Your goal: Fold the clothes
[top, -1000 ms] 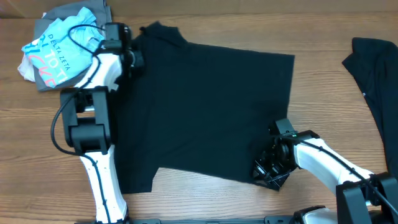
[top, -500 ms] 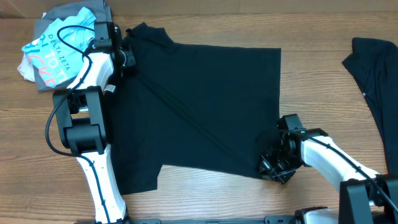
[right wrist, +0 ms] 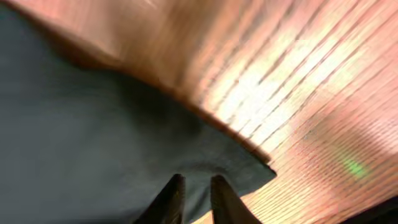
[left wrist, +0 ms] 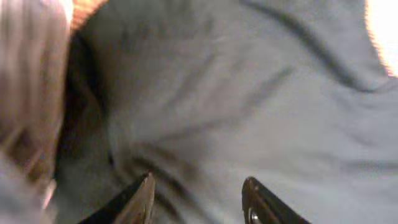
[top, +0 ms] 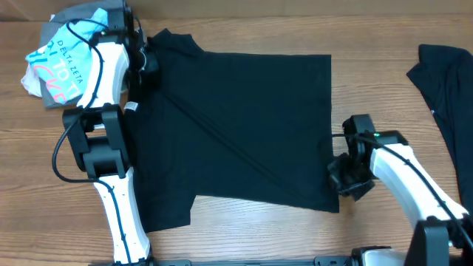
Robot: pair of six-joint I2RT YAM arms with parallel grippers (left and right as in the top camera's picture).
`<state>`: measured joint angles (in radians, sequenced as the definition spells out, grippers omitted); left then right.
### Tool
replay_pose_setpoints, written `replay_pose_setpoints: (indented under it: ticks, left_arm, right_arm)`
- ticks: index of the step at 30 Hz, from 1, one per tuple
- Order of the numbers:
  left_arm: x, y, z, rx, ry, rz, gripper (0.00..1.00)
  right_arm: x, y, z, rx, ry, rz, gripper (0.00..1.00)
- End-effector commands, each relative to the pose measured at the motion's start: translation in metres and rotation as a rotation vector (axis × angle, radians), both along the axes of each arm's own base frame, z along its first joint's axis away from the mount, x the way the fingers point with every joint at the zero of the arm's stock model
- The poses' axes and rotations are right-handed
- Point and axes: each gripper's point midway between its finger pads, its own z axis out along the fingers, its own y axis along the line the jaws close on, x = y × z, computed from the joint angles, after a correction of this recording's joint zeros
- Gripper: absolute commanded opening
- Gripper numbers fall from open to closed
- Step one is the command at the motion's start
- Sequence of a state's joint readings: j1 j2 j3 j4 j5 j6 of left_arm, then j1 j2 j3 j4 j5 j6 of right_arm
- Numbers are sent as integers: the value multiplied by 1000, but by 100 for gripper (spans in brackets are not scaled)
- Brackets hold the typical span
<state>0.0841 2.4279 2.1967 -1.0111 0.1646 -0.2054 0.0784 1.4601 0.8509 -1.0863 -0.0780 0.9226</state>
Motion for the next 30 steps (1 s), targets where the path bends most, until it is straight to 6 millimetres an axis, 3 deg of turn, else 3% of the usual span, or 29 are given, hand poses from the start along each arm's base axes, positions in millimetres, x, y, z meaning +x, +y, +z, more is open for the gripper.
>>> replay_pose_setpoints:
  ticks: [1, 3, 4, 6, 9, 11, 13, 14, 17, 19, 22, 25, 30]
  left_arm:
    - [13, -15, 56, -30, -87, -41, 49]
    - [7, -18, 77, -36, -83, -46, 48]
    - [2, -22, 87, -46, -78, -53, 48]
    - [-13, -27, 99, -71, -35, -60, 47]
    - [-51, -31, 95, -87, 117, -54, 42]
    - [-72, -31, 90, -86, 206, -48, 34]
    - [-88, -25, 87, -62, 274, -36, 14]
    - [-89, -23, 87, -57, 279, -36, 4]
    - [-90, -26, 85, -77, 286, -47, 5]
    - [-92, -33, 84, -112, 294, -55, 4]
    - [-100, -43, 83, -137, 319, -85, 4]
    - [-115, -49, 86, -125, 345, -125, 4]
    - [-138, -52, 126, -93, 279, -163, 4]
  right_arm:
    - [36, -3, 39, -19, -198, 99, 57]
    - [60, 3, 60, 2, -316, 199, 77]
    - [71, 6, 67, 12, -364, 235, 79]
    - [97, 14, 82, 36, -469, 286, 68]
    - [132, 22, 92, 57, -576, 307, 51]
    - [155, 26, 94, 68, -609, 315, 41]
    - [177, 28, 96, 62, -616, 340, 29]
    - [187, 29, 96, 59, -617, 355, 24]
    - [223, 31, 98, 51, -623, 385, 11]
    - [246, 31, 96, 40, -623, 384, 4]
    - [278, 29, 87, 25, -624, 382, 4]
    - [298, 25, 70, 15, -603, 373, 4]
    - [309, 14, 48, 6, -579, 351, 4]
